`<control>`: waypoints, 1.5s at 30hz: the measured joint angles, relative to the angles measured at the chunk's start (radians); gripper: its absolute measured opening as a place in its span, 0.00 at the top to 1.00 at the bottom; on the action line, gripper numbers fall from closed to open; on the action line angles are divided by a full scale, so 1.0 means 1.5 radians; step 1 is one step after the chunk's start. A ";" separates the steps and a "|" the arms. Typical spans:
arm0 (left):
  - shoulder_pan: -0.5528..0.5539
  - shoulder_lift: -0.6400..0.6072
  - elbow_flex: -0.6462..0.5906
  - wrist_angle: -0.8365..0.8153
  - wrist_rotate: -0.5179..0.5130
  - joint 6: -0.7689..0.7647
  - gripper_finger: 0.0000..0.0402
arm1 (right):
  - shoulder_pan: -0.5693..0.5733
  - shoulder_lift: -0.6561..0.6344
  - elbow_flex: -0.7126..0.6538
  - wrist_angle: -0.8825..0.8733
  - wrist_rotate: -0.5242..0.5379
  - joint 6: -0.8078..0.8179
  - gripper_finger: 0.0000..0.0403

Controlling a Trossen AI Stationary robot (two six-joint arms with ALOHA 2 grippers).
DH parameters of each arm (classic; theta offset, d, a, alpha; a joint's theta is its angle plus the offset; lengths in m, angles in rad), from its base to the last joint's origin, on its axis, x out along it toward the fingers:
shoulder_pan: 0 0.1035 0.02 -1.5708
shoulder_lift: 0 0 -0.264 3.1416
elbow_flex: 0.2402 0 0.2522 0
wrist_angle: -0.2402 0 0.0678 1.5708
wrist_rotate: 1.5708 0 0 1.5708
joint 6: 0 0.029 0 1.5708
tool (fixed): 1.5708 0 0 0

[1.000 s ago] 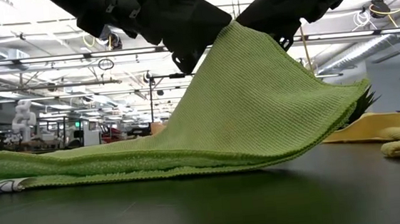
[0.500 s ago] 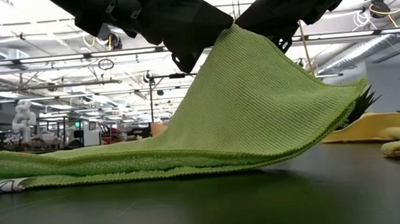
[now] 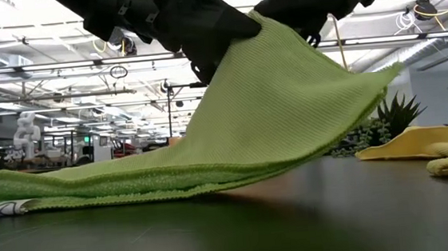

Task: Fold microfiber towels
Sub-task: Fold the green towel

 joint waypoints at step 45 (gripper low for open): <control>-0.076 -0.051 0.000 -0.095 -0.243 0.381 0.98 | 0.033 0.097 -0.142 0.310 -0.055 0.110 0.33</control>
